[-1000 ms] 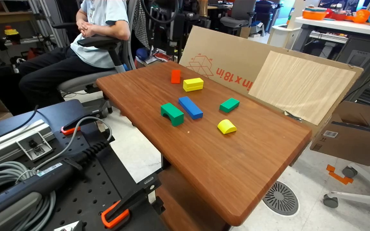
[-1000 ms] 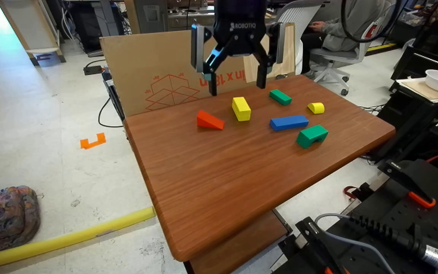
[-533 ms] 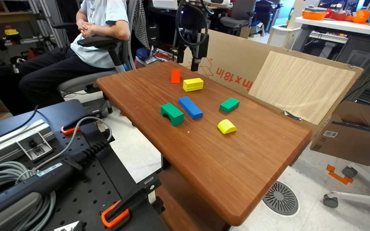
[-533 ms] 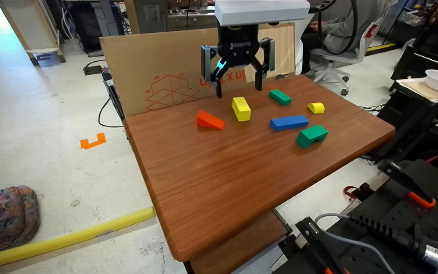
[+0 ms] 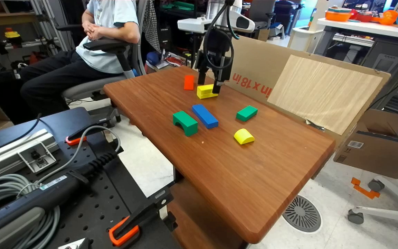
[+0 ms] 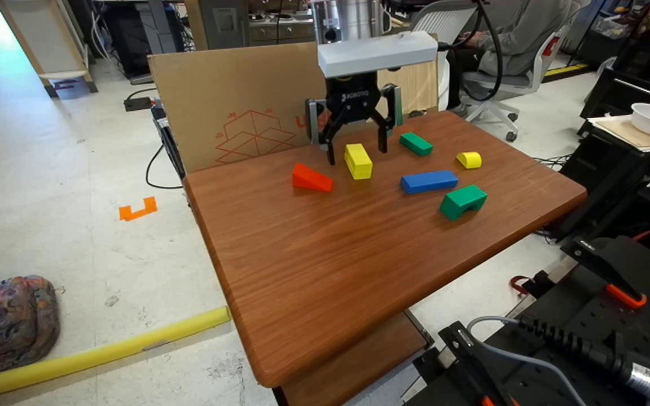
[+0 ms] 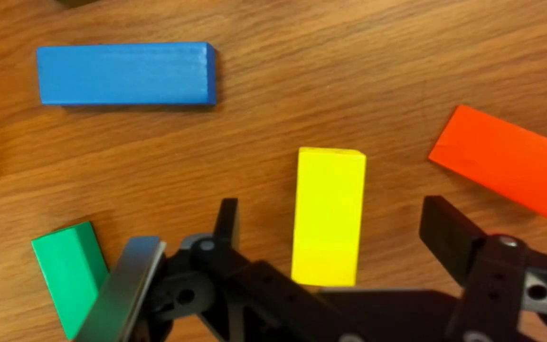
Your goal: Put the yellow block on the green block
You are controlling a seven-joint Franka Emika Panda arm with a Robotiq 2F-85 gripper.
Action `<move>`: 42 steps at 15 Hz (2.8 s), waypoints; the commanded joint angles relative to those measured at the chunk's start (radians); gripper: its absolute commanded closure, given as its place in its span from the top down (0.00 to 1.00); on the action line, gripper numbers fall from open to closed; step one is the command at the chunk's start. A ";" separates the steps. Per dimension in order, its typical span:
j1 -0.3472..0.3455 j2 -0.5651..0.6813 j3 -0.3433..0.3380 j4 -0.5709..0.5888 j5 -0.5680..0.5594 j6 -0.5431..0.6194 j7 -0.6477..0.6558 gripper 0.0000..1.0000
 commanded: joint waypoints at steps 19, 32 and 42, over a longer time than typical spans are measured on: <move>0.078 -0.340 0.068 -0.447 -0.121 -0.085 -0.337 0.08; 0.043 -0.434 0.088 -0.613 -0.545 0.005 -0.743 0.08; -0.073 -0.437 0.077 -0.683 -0.898 0.307 -1.045 0.08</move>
